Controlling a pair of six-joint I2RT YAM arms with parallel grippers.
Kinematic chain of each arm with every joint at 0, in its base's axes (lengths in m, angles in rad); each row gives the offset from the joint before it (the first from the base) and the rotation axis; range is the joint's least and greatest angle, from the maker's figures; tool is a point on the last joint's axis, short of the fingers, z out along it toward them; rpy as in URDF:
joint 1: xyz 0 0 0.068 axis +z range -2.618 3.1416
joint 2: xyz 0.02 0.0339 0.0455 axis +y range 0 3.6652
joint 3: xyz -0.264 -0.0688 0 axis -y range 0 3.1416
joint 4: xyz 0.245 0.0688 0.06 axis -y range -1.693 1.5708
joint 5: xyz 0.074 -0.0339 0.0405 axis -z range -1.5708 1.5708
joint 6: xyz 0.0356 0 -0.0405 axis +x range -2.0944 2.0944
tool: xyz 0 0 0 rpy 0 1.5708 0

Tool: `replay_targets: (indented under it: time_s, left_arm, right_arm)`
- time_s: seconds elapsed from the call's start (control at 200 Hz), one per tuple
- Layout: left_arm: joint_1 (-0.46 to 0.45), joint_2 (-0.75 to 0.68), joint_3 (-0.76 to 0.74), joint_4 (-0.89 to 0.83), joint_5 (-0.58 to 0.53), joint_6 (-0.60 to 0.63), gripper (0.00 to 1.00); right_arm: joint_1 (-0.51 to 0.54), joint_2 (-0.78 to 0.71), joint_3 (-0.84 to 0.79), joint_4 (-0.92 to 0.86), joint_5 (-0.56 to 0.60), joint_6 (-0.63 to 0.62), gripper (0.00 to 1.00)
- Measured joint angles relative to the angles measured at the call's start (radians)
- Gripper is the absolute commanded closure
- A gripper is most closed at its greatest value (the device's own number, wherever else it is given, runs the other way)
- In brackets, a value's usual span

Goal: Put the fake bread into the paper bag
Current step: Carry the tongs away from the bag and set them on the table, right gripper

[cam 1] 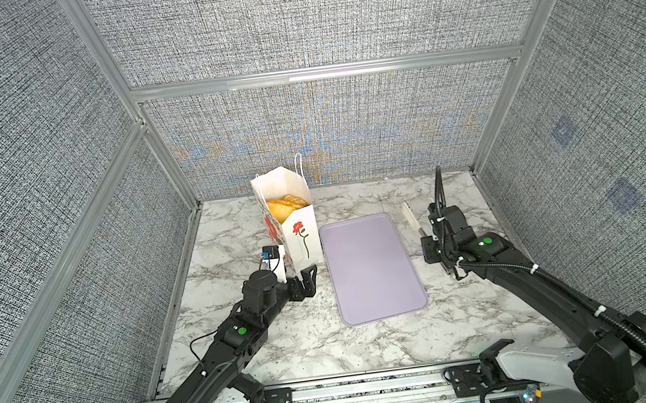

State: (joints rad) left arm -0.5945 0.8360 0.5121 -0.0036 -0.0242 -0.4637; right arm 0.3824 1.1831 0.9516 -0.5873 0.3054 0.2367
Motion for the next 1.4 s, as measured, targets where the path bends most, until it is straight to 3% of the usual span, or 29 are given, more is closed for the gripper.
replay_targets:
  time_s: [0.55, 1.396]
  left_arm:
    - [-0.026, 0.051, -0.023, 0.052, 0.008, -0.008, 0.01]
    - [-0.034, 0.041, -0.054, 0.061, -0.003, -0.015, 0.01]
  right_arm:
    - [-0.089, 0.028, -0.132, 0.060, -0.038, 0.046, 0.44]
    - [-0.168, 0.275, -0.135, 0.188, -0.117, 0.074, 0.41]
